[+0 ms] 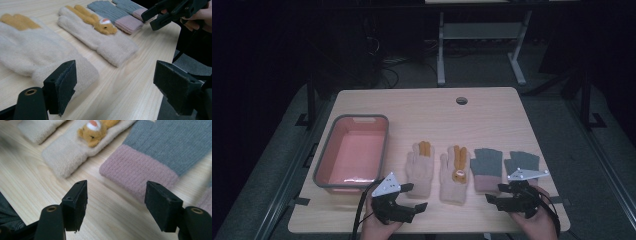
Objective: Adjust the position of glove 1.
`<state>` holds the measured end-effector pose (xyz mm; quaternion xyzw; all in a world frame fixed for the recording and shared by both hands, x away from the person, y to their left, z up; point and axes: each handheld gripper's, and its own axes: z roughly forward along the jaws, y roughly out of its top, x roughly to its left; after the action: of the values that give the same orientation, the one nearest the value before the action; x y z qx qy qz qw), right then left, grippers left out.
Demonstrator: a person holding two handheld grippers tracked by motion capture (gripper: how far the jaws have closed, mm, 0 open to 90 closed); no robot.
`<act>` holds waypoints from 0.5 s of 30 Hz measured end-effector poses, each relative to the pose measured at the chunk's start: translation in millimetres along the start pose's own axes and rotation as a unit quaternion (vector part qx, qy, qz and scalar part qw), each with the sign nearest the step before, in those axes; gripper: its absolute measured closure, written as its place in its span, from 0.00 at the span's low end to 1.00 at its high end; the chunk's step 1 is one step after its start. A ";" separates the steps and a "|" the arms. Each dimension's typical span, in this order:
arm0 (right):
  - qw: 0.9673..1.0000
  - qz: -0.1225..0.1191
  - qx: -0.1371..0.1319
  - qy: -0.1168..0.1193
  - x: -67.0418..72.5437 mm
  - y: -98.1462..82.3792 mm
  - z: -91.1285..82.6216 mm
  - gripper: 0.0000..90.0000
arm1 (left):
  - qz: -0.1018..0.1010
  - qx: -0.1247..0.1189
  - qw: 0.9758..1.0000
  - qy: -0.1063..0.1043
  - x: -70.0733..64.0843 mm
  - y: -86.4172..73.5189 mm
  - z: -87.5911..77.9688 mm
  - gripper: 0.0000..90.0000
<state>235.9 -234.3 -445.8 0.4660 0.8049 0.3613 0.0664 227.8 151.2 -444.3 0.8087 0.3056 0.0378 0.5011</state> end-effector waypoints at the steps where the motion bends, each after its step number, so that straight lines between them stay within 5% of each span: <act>1: 1.000 -0.002 -0.001 0.001 0.1 0.3 0.6 0.38 | 0.000 0.000 1.000 0.000 0.0 0.0 0.0 0.21; 15: 1.000 -0.028 0.009 0.007 12.5 20.8 6.3 0.38 | 0.001 -0.007 1.000 0.006 0.7 0.0 -5.6 0.21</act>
<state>246.3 -214.8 -434.1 0.4415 0.8213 0.3552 0.0663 226.4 156.0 -441.7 0.8056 0.3070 0.0450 0.5046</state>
